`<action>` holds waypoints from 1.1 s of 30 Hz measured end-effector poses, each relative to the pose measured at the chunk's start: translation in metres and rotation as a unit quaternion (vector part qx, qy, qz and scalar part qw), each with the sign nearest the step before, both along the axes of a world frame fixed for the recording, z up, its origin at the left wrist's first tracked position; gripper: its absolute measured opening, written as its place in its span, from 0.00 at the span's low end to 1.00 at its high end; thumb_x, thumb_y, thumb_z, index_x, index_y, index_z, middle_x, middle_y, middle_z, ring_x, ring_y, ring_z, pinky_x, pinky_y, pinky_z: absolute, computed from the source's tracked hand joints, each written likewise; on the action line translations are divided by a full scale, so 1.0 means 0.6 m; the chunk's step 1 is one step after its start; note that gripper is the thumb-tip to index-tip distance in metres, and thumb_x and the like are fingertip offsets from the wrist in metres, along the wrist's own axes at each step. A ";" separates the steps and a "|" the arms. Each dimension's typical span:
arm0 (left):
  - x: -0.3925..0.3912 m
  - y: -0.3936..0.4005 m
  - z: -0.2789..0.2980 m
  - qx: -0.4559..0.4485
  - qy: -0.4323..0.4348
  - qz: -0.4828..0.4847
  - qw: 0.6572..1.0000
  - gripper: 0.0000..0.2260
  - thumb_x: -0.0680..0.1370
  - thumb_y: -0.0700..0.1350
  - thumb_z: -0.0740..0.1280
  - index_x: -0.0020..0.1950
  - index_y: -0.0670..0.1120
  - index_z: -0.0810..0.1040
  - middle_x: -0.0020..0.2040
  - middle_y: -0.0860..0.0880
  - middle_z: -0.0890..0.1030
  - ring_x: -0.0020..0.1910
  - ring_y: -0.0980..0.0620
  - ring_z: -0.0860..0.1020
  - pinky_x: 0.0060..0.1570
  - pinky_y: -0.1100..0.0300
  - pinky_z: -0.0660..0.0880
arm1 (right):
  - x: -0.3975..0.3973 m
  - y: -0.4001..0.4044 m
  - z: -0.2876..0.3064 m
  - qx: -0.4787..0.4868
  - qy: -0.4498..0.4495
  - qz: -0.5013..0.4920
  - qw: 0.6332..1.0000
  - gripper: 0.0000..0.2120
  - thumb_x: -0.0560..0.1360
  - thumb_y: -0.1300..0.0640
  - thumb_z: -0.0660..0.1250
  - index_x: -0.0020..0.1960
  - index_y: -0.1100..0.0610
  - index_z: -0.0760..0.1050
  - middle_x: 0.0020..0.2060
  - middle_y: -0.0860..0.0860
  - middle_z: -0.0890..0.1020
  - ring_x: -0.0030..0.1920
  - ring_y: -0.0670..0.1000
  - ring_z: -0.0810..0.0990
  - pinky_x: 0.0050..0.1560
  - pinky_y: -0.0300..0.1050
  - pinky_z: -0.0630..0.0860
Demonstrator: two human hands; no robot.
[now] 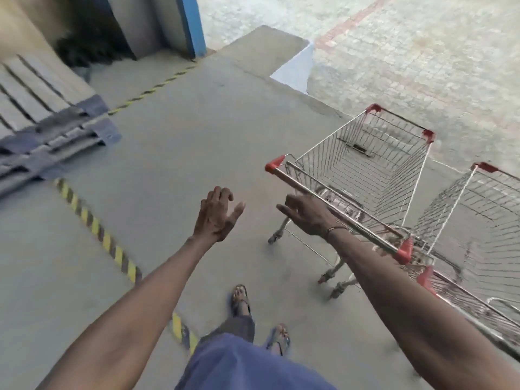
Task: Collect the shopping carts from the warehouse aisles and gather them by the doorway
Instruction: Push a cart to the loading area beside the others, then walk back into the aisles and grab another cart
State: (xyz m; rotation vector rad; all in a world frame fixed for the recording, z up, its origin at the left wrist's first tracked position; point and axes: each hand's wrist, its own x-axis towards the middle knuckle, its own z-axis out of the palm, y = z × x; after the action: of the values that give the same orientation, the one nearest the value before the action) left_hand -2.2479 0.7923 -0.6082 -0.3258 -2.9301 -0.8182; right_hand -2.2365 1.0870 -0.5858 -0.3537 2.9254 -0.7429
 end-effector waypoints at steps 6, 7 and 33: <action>0.131 -0.201 -0.015 0.012 -0.008 0.141 0.990 0.21 0.81 0.67 0.56 0.54 0.50 0.70 0.53 0.52 0.72 0.56 0.46 0.72 0.56 0.47 0.70 | 0.018 -0.181 0.003 0.012 -0.022 0.101 0.995 0.23 0.84 0.34 0.62 0.42 0.51 0.73 0.34 0.47 0.80 0.36 0.52 0.76 0.35 0.48 0.68; 0.153 -0.234 -0.017 0.018 -0.005 0.163 0.986 0.21 0.81 0.68 0.55 0.53 0.50 0.70 0.53 0.52 0.71 0.56 0.46 0.72 0.55 0.47 0.70 | 0.025 -0.213 0.003 0.015 -0.022 0.115 0.993 0.23 0.84 0.33 0.62 0.43 0.51 0.73 0.34 0.47 0.80 0.36 0.51 0.75 0.35 0.48 0.66; 0.736 -1.110 -0.028 0.045 -0.009 0.577 0.815 0.29 0.81 0.68 0.52 0.66 0.46 0.73 0.64 0.48 0.77 0.64 0.44 0.74 0.64 0.46 0.70 | 0.220 -1.349 -0.020 0.010 -0.024 0.505 0.863 0.19 0.84 0.33 0.61 0.51 0.49 0.74 0.44 0.46 0.83 0.42 0.52 0.79 0.40 0.49 0.73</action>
State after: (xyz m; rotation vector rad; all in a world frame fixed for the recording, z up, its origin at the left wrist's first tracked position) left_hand -1.8062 0.1264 -0.6250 1.3250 -2.3398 -0.6705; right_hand -2.1042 0.2779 -0.5977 -1.6274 2.1670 -0.4991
